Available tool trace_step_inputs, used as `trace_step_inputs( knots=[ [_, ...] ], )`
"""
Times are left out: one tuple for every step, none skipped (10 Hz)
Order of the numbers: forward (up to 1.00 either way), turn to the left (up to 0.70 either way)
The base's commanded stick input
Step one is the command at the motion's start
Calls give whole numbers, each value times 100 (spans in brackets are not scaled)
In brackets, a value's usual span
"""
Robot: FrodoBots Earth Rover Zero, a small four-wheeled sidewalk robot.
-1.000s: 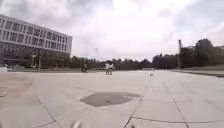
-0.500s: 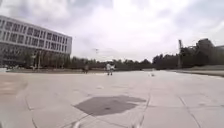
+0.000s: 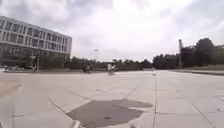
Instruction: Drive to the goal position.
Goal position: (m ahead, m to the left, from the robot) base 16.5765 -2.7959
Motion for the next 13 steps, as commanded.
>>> trace_step_inputs(
  knots=[
    [70, 0],
    [70, 0],
    [70, 0],
    [70, 0],
    [70, 0],
    [70, 0],
    [70, 0],
    [70, 0],
    [70, 0],
    [70, 0],
    [70, 0],
    [70, 0],
    [70, 0]
  ],
)
